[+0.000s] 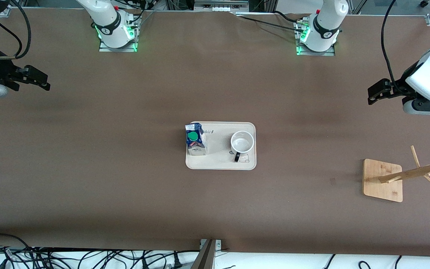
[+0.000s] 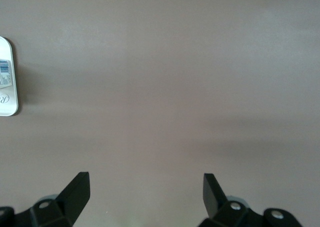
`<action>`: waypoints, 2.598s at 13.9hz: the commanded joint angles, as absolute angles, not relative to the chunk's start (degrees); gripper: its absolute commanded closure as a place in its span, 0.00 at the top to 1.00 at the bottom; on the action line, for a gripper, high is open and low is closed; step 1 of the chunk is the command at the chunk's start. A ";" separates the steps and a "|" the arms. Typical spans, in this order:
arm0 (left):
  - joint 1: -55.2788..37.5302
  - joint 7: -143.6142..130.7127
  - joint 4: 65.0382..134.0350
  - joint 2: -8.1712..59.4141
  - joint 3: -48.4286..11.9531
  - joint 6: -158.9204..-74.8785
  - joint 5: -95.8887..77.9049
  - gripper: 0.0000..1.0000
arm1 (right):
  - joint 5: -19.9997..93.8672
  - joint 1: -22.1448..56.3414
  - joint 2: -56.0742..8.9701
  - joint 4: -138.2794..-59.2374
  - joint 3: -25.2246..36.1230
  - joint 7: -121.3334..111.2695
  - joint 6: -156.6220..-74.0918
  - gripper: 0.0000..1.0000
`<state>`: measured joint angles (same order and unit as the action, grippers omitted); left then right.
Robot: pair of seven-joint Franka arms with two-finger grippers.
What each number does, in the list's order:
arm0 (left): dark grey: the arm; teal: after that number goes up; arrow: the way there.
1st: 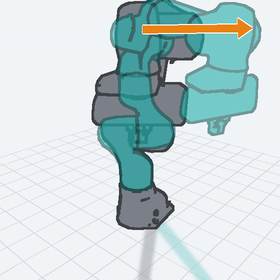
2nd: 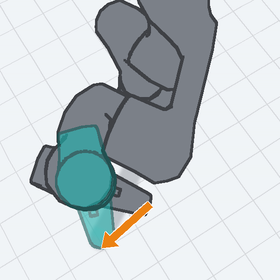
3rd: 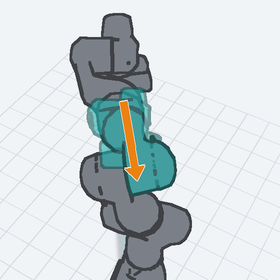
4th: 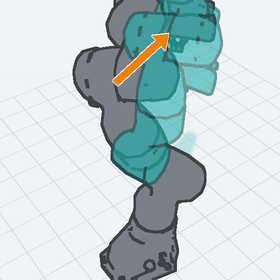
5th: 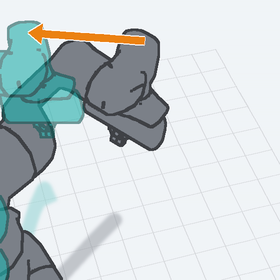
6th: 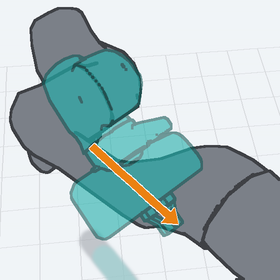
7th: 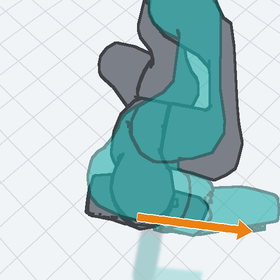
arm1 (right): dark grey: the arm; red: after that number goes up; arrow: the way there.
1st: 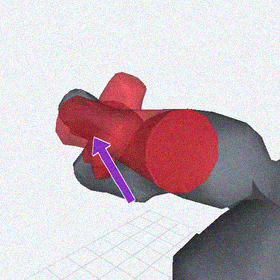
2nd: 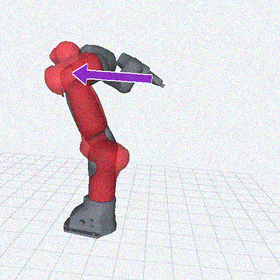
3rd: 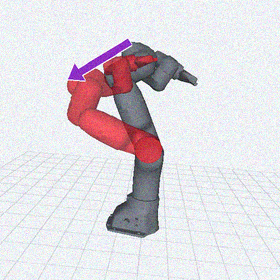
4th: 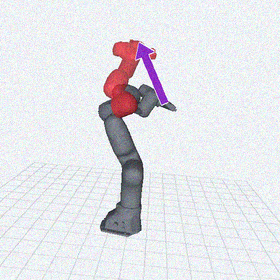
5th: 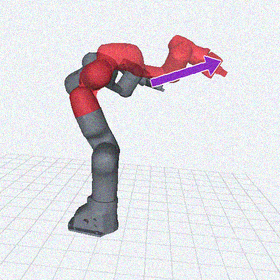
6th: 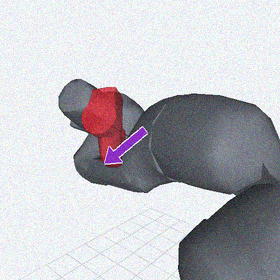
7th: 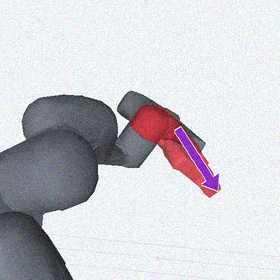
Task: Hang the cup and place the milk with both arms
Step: 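Move the right gripper toward the milk carton on the tray, then lower the right gripper and grasp the blue milk carton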
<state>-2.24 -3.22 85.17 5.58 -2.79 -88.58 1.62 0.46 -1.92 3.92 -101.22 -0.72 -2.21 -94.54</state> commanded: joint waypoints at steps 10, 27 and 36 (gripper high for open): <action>-2.46 -3.34 84.38 6.42 -2.81 -87.98 2.98 1.00 | 1.32 -0.62 4.22 -100.20 -0.97 -1.93 -94.31 1.00; -4.57 -3.69 84.46 6.77 -7.65 -87.71 3.08 1.00 | 4.73 10.53 -15.71 -81.42 -0.97 8.40 -91.58 1.00; -3.51 -3.78 84.55 7.29 -7.56 -87.89 2.81 1.00 | 8.96 25.64 -26.18 -76.29 -1.05 32.75 -105.44 1.00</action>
<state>-3.23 -3.51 85.19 7.08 -7.23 -88.53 1.64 7.43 22.35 -23.17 -78.91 -1.50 27.93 -102.97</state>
